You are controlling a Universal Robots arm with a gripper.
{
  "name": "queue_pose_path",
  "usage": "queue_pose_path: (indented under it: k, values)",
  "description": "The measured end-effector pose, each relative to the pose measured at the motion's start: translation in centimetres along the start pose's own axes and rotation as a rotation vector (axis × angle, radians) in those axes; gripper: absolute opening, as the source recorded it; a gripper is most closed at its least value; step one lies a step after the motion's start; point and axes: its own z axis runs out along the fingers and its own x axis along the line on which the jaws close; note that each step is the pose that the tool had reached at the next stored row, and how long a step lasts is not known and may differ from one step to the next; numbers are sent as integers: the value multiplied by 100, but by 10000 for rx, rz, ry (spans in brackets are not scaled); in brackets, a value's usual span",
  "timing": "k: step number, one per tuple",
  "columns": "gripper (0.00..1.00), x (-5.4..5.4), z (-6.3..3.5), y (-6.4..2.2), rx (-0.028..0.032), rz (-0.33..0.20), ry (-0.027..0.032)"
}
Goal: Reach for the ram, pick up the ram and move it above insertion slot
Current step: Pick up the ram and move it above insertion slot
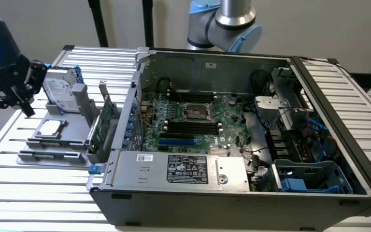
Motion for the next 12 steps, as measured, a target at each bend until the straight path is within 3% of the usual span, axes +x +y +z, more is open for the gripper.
queue_pose_path:
  k: [12]
  values:
    - [11, -1, 28, -1, 147, -2180, -11]
